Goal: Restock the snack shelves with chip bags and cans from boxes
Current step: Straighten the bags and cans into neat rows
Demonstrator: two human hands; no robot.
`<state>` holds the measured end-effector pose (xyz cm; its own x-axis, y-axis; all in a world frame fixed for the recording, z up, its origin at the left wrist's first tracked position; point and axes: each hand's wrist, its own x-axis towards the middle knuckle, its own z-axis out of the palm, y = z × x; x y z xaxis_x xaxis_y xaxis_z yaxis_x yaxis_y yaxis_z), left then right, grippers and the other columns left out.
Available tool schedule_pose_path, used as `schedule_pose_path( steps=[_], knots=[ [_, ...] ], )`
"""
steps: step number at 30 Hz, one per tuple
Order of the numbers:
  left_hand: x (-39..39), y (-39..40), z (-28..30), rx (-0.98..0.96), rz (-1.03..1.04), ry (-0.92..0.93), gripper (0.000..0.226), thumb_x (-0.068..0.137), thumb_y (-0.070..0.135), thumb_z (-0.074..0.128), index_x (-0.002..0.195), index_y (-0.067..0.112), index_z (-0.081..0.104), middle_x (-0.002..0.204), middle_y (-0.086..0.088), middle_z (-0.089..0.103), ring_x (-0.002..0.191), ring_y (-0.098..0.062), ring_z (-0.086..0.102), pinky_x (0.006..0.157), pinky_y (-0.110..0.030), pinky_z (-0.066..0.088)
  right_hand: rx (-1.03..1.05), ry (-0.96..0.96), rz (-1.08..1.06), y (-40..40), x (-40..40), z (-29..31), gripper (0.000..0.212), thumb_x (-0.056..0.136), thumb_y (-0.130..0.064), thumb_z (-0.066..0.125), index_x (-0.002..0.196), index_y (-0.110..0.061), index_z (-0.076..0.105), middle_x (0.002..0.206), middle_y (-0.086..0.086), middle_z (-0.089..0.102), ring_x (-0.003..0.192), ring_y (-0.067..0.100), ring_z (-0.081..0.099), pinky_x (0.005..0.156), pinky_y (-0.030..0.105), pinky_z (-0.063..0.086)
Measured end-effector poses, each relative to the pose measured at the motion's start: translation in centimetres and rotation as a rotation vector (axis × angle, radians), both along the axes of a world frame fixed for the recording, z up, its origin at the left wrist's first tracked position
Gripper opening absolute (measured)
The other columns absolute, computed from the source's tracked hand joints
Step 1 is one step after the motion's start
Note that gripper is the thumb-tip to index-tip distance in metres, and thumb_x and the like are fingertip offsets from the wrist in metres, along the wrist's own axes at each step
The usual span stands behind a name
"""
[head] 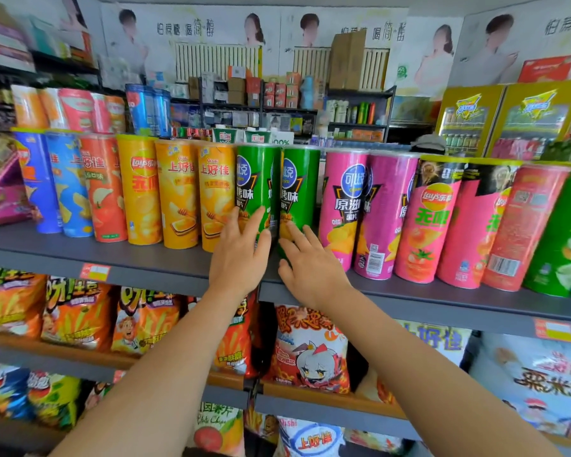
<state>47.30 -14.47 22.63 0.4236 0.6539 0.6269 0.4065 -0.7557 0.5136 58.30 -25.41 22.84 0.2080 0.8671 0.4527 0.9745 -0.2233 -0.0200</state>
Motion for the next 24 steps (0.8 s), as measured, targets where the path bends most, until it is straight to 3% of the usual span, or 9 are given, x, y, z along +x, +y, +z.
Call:
schedule_pose_path(
  steps=[2,5,8,10,15,19,24],
  knots=[
    [0.0,0.1,-0.1,0.030,-0.002,-0.003,0.047,0.104,0.038,0.036,0.151,0.036,0.038,0.163,-0.008,0.017,0.148,-0.027,0.019,0.115,-0.046,0.030,0.033,0.017,0.063,-0.4,0.2,0.2,0.051,0.102,-0.032,0.038,0.149,-0.013,0.041,0.166,0.006,0.015,0.152,0.030,0.019,0.113,0.051,0.036],
    [-0.2,0.3,-0.3,0.116,0.011,0.016,0.046,0.102,0.035,0.039,0.148,0.031,0.043,0.160,-0.011,0.024,0.145,-0.030,0.024,0.112,-0.047,0.033,0.190,-0.049,0.119,-2.5,0.3,0.0,0.044,0.097,-0.029,0.040,0.132,-0.009,0.060,0.156,0.012,0.039,0.137,0.035,0.044,0.100,0.051,0.047],
    [0.2,-0.4,-0.2,0.309,0.001,0.092,0.052,0.096,0.041,0.034,0.144,0.028,0.050,0.150,-0.013,0.037,0.135,-0.032,0.036,0.104,-0.048,0.039,0.319,-0.221,-0.020,-5.0,0.6,-0.6,0.041,0.093,-0.032,0.040,0.110,-0.008,0.069,0.132,0.014,0.060,0.108,0.035,0.060,0.078,0.047,0.056],
    [1.4,-1.7,0.0,0.297,-0.030,0.096,0.052,0.095,0.042,0.034,0.142,0.031,0.052,0.149,-0.013,0.038,0.134,-0.032,0.038,0.103,-0.048,0.038,0.316,-0.239,-0.103,-5.7,1.0,-0.9,0.042,0.092,-0.035,0.040,0.108,-0.009,0.070,0.125,0.012,0.062,0.098,0.034,0.060,0.072,0.046,0.056],
    [3.9,-3.4,-0.8,0.197,-0.048,0.143,0.050,0.096,0.040,0.037,0.144,0.035,0.050,0.155,-0.018,0.029,0.137,-0.036,0.037,0.105,-0.048,0.039,0.231,-0.128,-0.141,-5.5,1.6,-0.9,0.055,0.091,-0.044,0.032,0.118,-0.008,0.064,0.142,0.011,0.051,0.116,0.032,0.055,0.084,0.047,0.055],
    [4.0,-3.2,-0.9,0.168,-0.022,0.190,0.047,0.100,0.037,0.042,0.147,0.036,0.046,0.160,-0.018,0.022,0.141,-0.036,0.032,0.108,-0.048,0.036,0.201,-0.084,-0.131,-5.3,2.1,-1.1,0.044,0.099,-0.038,0.047,0.125,-0.005,0.059,0.154,0.012,0.036,0.132,0.032,0.043,0.095,0.048,0.049],
    [4.1,-3.2,-0.8,0.163,-0.017,0.238,0.047,0.101,0.037,0.042,0.148,0.038,0.043,0.162,-0.017,0.019,0.142,-0.035,0.032,0.110,-0.047,0.036,0.150,-0.039,-0.154,-4.6,2.3,-0.9,0.045,0.101,-0.038,0.046,0.132,-0.006,0.054,0.164,0.012,0.018,0.144,0.033,0.028,0.100,0.049,0.048]
  ],
)
